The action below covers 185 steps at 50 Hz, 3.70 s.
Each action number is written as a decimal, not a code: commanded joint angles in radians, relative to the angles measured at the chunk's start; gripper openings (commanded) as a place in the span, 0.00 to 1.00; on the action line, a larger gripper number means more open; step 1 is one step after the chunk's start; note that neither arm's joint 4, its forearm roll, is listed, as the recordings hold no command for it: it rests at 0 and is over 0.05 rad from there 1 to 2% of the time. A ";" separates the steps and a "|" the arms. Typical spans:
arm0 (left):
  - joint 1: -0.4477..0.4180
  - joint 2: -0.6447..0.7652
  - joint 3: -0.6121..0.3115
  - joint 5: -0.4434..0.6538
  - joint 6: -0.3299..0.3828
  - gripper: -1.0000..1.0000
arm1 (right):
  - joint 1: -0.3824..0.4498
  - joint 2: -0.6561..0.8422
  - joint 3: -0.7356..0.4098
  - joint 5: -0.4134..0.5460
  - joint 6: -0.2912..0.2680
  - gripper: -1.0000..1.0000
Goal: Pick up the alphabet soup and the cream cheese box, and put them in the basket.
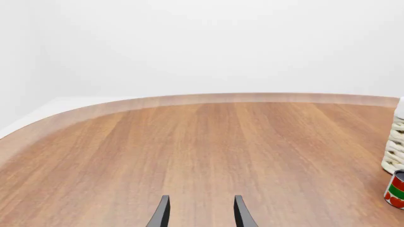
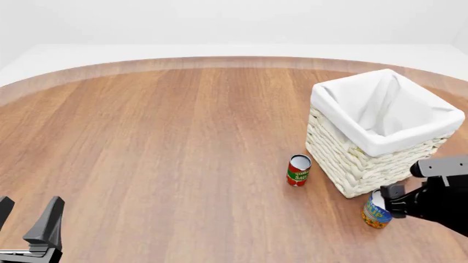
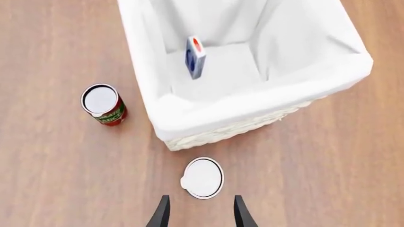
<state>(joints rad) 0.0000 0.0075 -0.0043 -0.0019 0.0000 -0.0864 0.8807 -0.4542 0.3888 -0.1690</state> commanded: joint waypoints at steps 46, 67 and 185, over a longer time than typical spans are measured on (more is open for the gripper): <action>0.000 0.000 0.000 0.000 0.000 1.00 | -0.019 0.188 0.081 -0.211 -0.003 1.00; 0.000 0.000 0.000 0.000 0.000 1.00 | -0.028 0.237 0.101 -0.268 -0.003 1.00; 0.000 0.000 0.000 0.000 0.000 1.00 | -0.010 0.019 -0.003 -0.009 -0.001 0.00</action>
<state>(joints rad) 0.0000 0.0075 -0.0043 -0.0019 0.0000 -0.0958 0.9456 -0.4106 0.3166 -0.1825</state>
